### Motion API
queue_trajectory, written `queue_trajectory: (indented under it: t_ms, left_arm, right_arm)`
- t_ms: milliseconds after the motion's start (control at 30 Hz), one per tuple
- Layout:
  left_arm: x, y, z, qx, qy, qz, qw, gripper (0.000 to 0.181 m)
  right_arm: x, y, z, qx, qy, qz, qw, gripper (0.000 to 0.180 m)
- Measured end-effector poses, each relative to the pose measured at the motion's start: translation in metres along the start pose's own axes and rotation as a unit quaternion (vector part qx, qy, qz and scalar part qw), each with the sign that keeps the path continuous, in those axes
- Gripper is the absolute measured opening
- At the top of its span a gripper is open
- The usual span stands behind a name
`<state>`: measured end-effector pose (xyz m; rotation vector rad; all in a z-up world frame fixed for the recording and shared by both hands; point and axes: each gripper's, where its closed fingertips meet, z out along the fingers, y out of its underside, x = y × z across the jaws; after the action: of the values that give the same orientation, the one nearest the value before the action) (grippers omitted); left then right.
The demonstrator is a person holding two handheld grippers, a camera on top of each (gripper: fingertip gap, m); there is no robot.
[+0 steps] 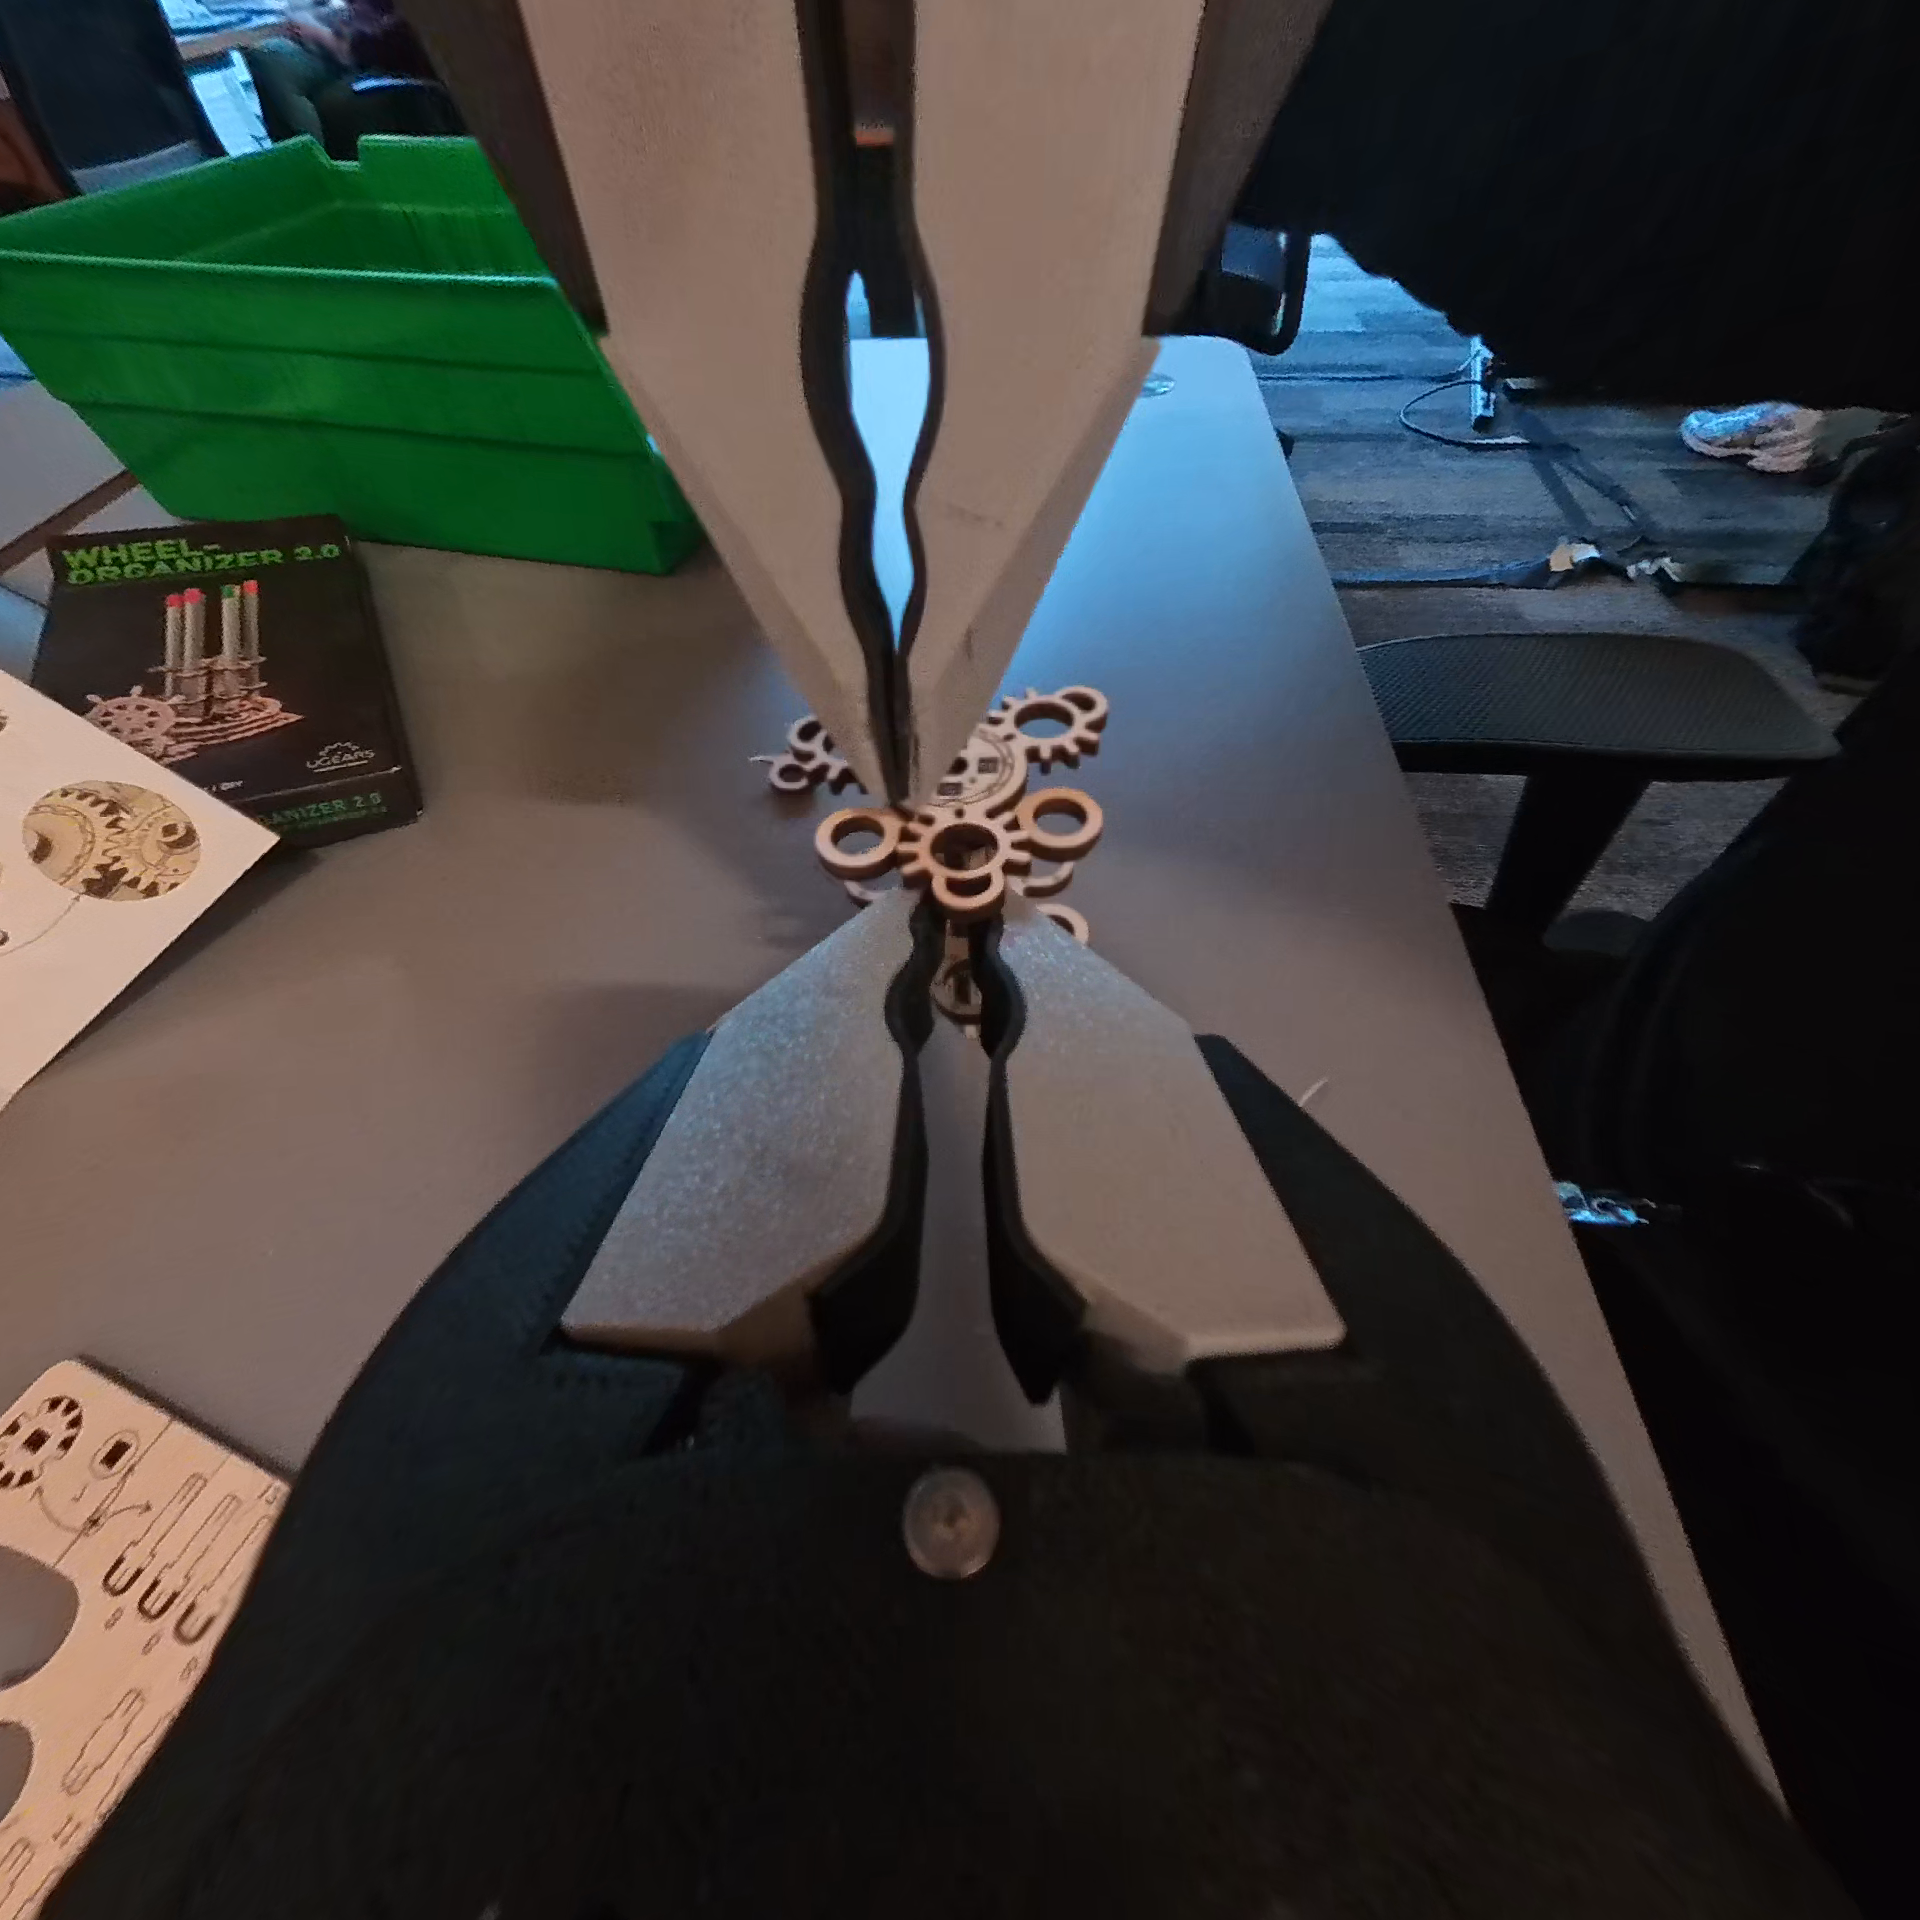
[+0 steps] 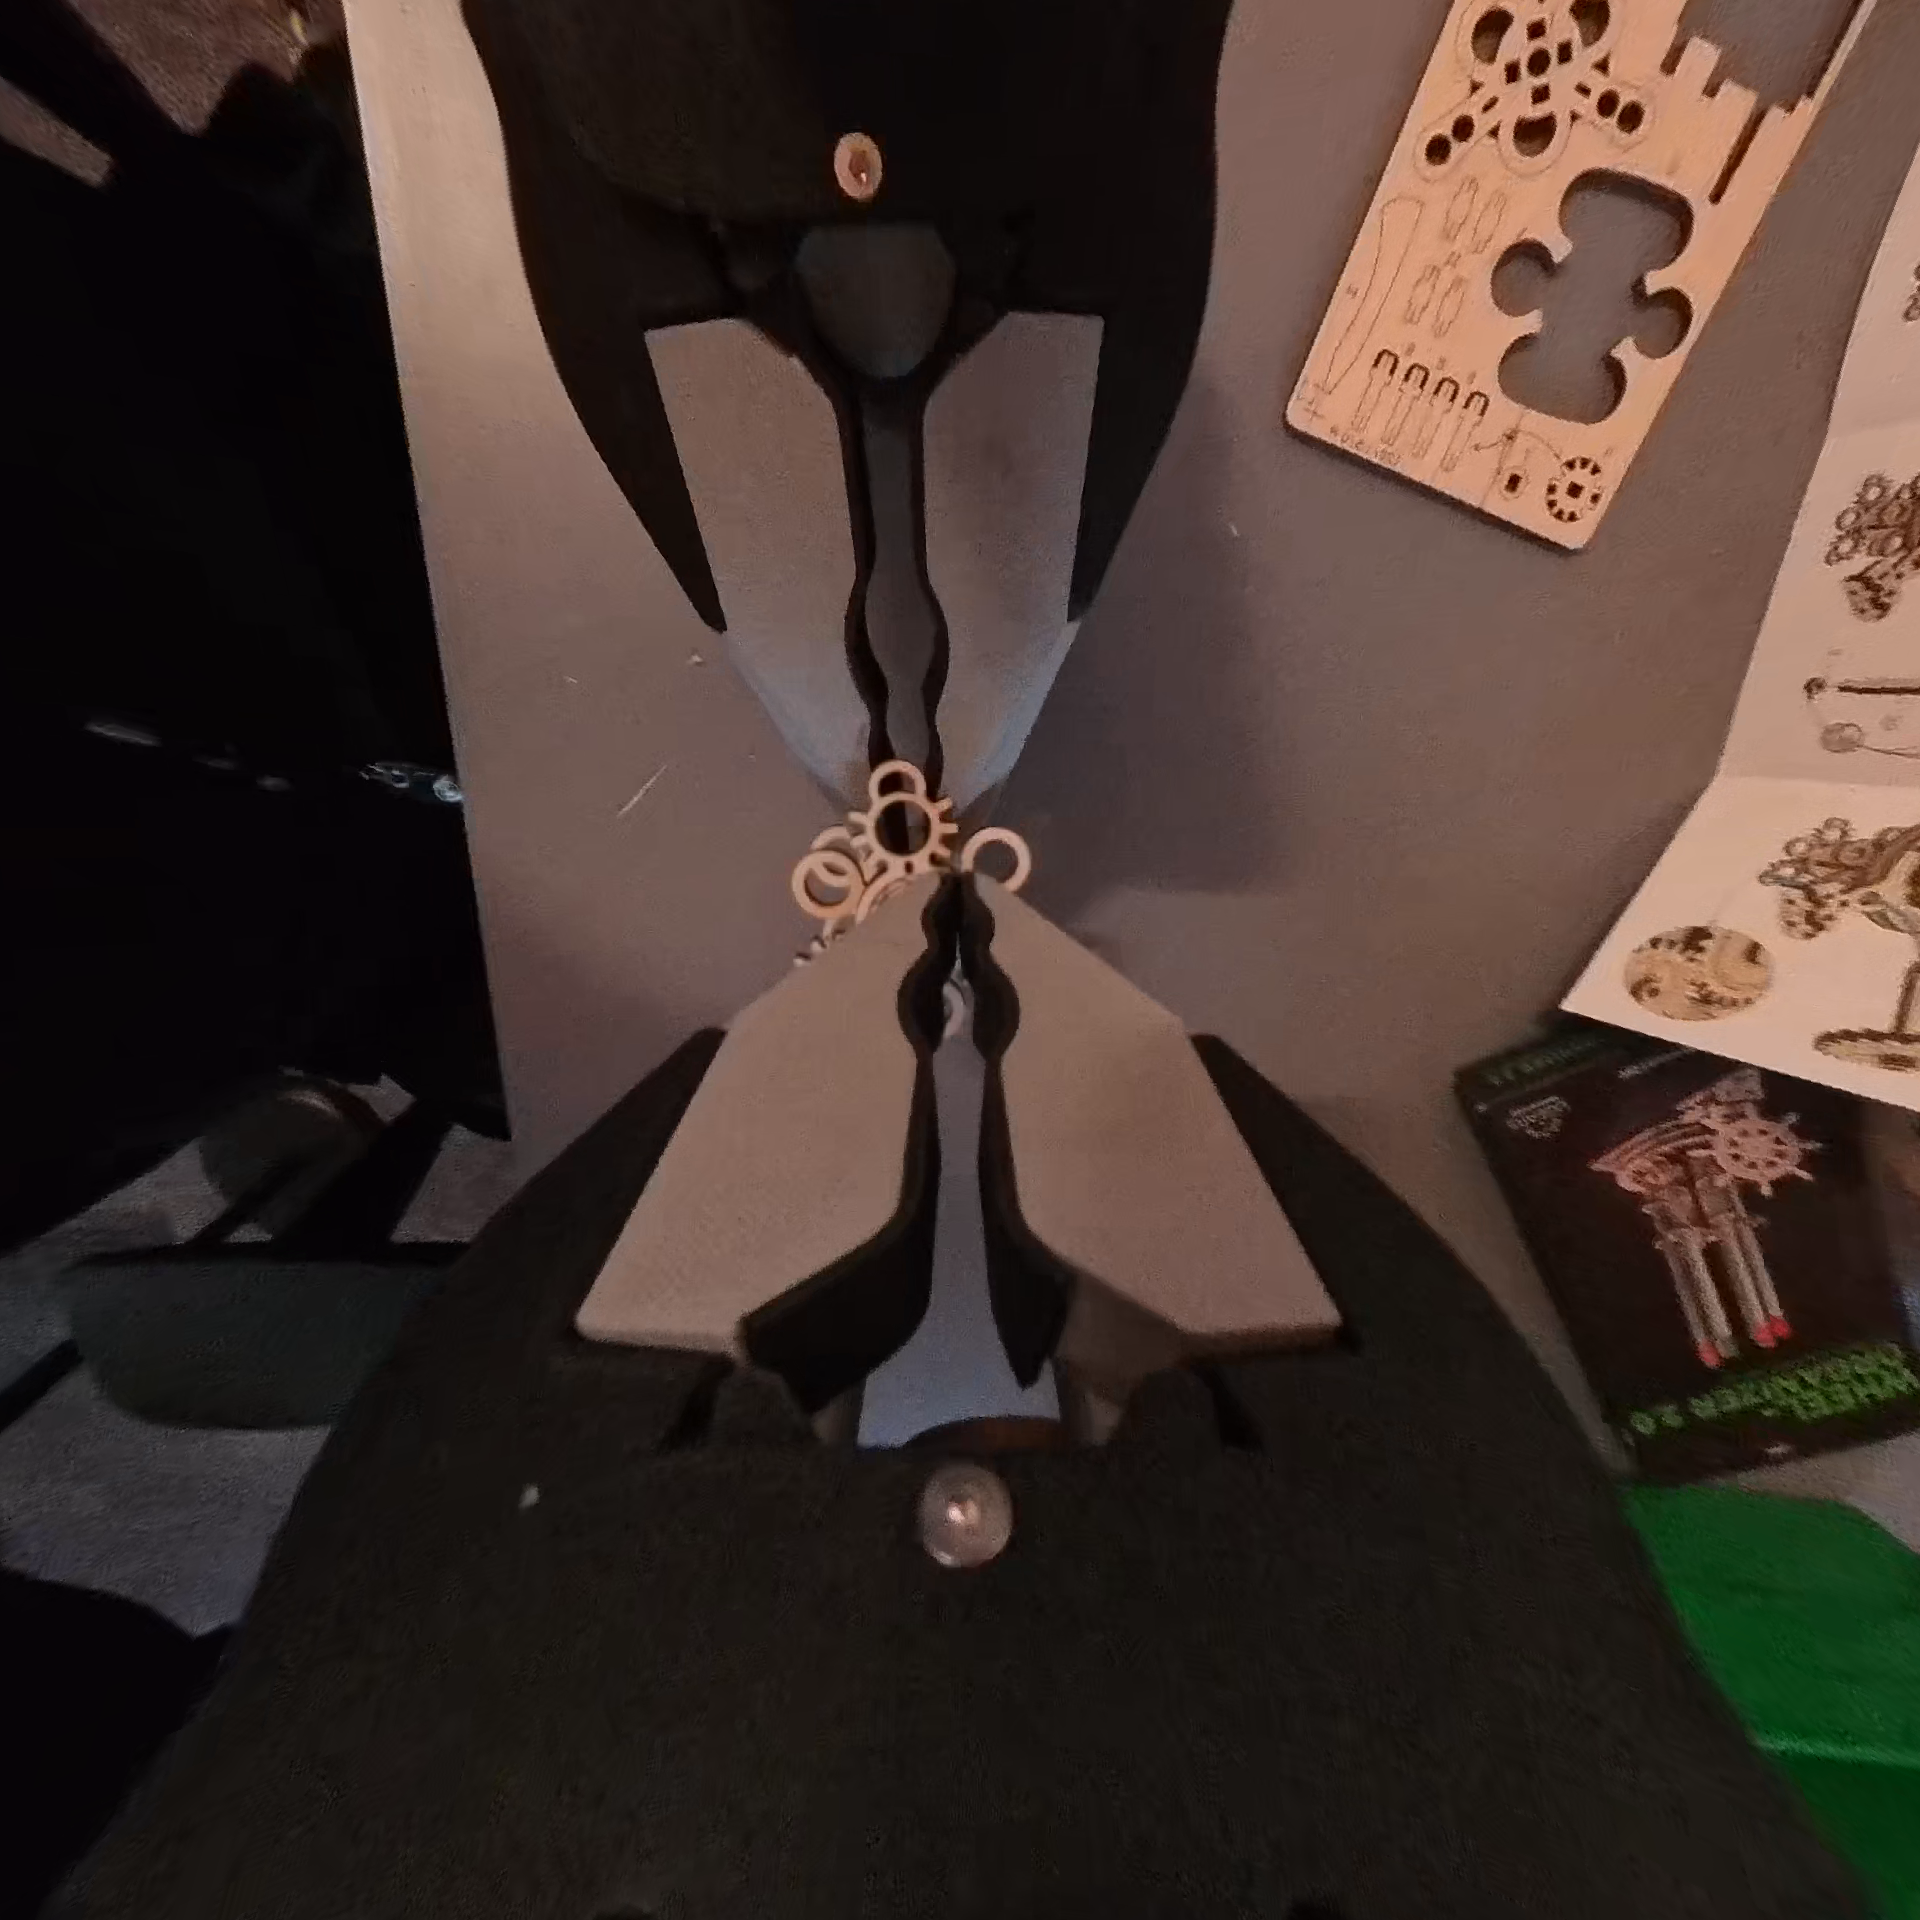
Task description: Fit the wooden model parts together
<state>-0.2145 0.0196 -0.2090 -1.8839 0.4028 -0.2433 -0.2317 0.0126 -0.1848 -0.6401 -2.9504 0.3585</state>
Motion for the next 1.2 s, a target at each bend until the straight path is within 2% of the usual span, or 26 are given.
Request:
queue_trajectory:
  t_ms: [167,333,533,733,933,1100,1200]
  left_arm:
    - [0.001,0.000,0.001,0.000,-0.001,0.003,1.000,0.001]
    - [-0.001,0.000,0.000,-0.001,-0.007,0.003,1.000,0.001]
    - [0.000,0.000,0.000,0.000,-0.002,0.002,1.000,0.001]
    - [-0.002,0.000,-0.001,-0.001,-0.010,0.002,1.000,0.001]
    - [0.001,0.000,-0.001,0.000,-0.003,0.006,1.000,0.001]
    - [0.000,0.001,-0.001,-0.002,-0.007,0.005,1.000,0.002]
    - [0.000,0.000,-0.001,0.000,-0.002,0.002,1.000,0.001]
  right_arm:
    - [0.007,-0.010,-0.029,0.017,0.027,-0.010,0.999,0.000]
    - [0.003,0.002,0.001,-0.011,-0.005,-0.001,1.000,0.000]
    - [0.016,-0.008,-0.033,0.008,0.022,-0.003,1.000,0.000]
    - [0.002,-0.004,0.001,-0.017,-0.015,-0.007,1.000,0.000]
    - [0.013,-0.016,-0.036,0.003,0.024,-0.011,1.000,0.000]
    - [0.000,-0.003,0.000,-0.021,-0.014,-0.003,1.000,0.000]
    - [0.008,-0.001,-0.012,-0.020,0.008,-0.005,1.000,0.000]
